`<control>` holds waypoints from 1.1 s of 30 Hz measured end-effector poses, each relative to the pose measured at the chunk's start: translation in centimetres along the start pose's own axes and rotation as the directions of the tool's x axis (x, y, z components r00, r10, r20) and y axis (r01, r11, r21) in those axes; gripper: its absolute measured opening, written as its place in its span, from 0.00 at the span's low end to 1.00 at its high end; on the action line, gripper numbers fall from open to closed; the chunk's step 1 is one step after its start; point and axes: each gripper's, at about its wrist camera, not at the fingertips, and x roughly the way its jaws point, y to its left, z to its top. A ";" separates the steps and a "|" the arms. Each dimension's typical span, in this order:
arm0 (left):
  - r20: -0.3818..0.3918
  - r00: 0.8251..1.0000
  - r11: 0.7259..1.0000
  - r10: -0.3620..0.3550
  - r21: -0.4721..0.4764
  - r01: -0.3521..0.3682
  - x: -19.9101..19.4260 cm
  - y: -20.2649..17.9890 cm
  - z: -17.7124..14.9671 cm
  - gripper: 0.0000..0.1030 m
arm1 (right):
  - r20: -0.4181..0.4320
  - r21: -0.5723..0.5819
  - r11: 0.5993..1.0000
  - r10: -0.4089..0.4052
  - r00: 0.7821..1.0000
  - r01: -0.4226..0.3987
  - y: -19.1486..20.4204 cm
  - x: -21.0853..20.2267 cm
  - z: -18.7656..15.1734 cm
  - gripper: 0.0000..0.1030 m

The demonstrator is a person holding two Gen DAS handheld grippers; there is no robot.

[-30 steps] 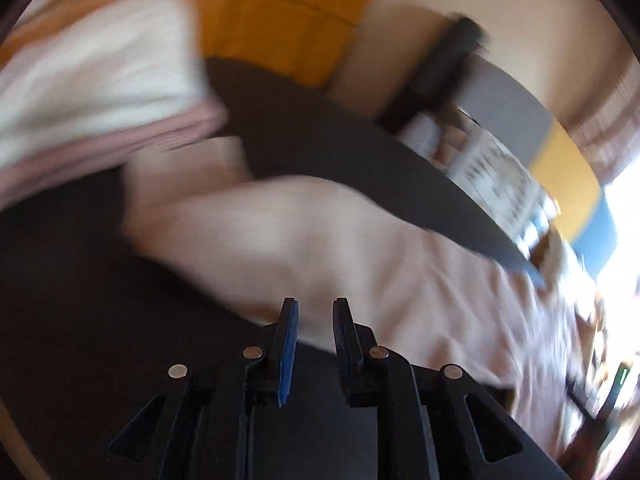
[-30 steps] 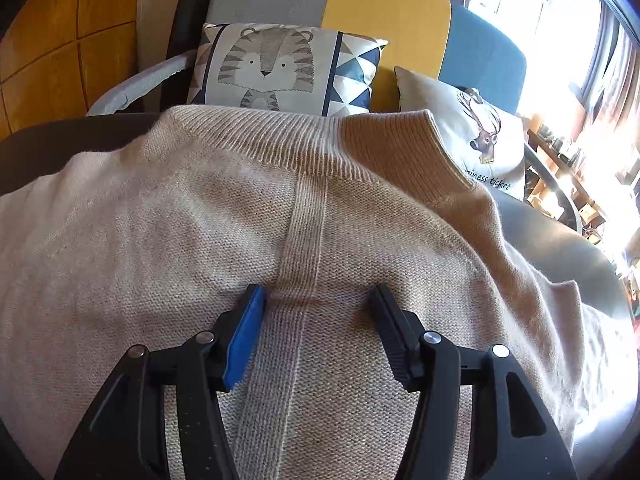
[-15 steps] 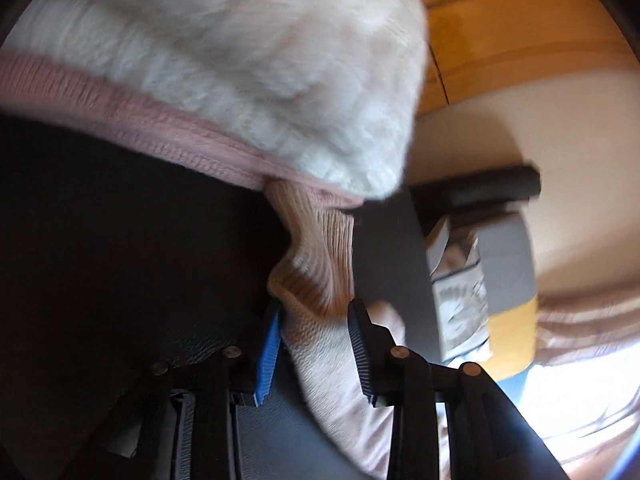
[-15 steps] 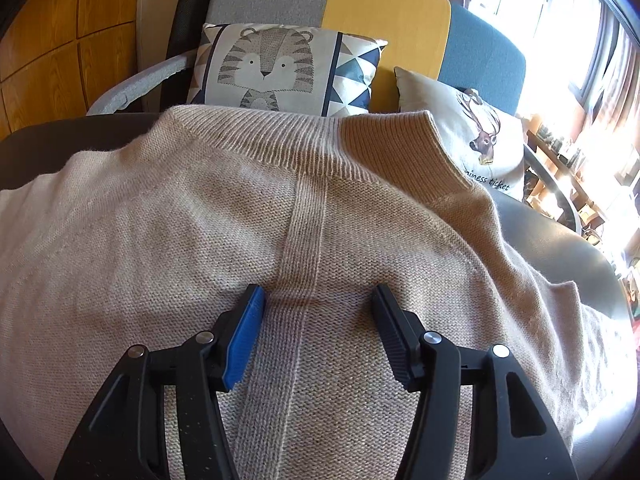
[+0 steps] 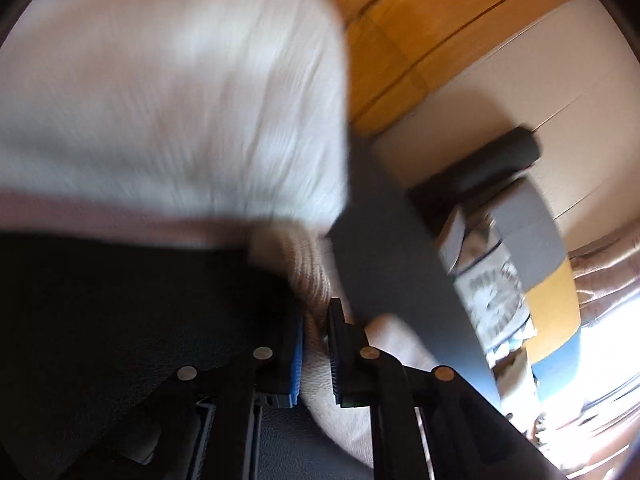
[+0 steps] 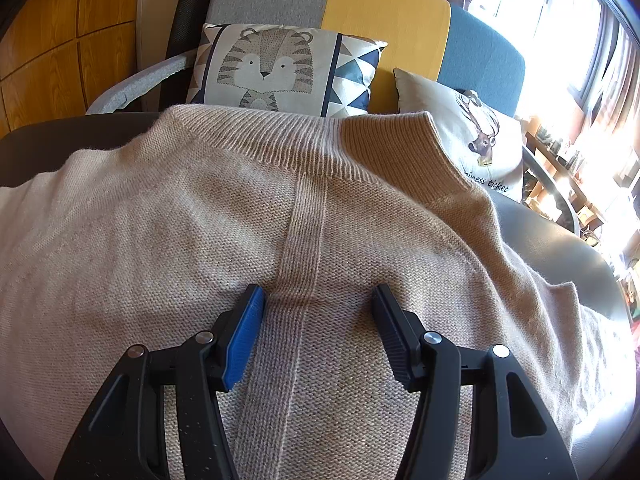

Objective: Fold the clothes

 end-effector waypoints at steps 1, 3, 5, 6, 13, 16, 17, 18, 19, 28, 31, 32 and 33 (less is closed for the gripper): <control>0.054 0.998 0.998 0.016 0.052 -0.019 -1.2 -0.6 -0.1 0.10 | 0.000 0.000 1.000 0.000 1.000 0.000 0.0 0.0 0.0 0.58; 0.154 0.987 0.984 0.051 0.160 -0.076 -3.0 -1.9 -0.5 0.10 | 0.000 -0.001 1.000 -0.002 1.000 0.002 0.1 0.0 0.0 0.58; 0.206 0.973 0.964 0.104 0.220 -0.150 -3.6 -2.4 -0.9 0.11 | 0.001 -0.002 1.000 -0.003 1.000 0.003 0.1 0.0 0.0 0.58; 0.212 0.967 0.953 0.142 0.234 -0.192 -3.4 -2.3 -1.1 0.11 | 0.001 -0.001 1.000 -0.003 1.000 0.003 0.1 0.0 -0.1 0.58; 0.055 0.965 0.963 0.258 0.069 -0.261 -1.5 2.7 -2.3 0.16 | 0.000 0.003 1.000 0.000 1.000 0.000 0.1 -0.1 0.1 0.58; 0.095 0.964 0.969 0.246 -0.027 -0.245 -3.3 4.0 -3.0 0.16 | 0.000 0.003 1.000 0.001 1.000 -0.001 0.0 -0.1 0.2 0.58; 0.126 0.958 0.966 0.258 -0.043 -0.254 -4.0 4.0 -3.3 0.16 | 0.000 0.003 1.000 0.001 1.000 -0.001 0.0 -0.1 0.2 0.58; 0.157 0.950 0.963 0.269 -0.058 -0.263 -4.8 4.0 -3.5 0.16 | 0.000 0.005 1.000 0.003 1.000 -0.003 0.0 -0.1 0.2 0.58; 0.191 0.941 0.960 0.279 -0.073 -0.270 -5.5 3.8 -3.6 0.16 | 0.000 0.005 1.000 0.003 1.000 -0.003 0.0 -0.1 0.2 0.58; 0.253 0.963 0.993 0.097 0.040 -0.110 -4.4 -4.9 -1.4 0.17 | 0.001 0.005 1.000 0.002 1.000 -0.002 -0.1 -0.1 0.2 0.58; 0.047 0.998 0.972 -0.030 0.234 0.018 0.6 -12.3 -4.8 0.17 | 0.001 0.007 1.000 0.004 1.000 -0.004 -0.1 -0.1 0.2 0.58; -0.027 0.998 0.954 -0.064 0.292 0.069 2.0 -14.8 -6.3 0.17 | 0.001 0.008 1.000 0.005 1.000 -0.005 -0.1 -0.1 0.2 0.58; -0.102 0.990 0.930 -0.092 0.347 0.122 3.3 -17.2 -8.4 0.17 | 0.001 0.009 1.000 0.006 1.000 -0.006 -0.1 -0.1 0.2 0.58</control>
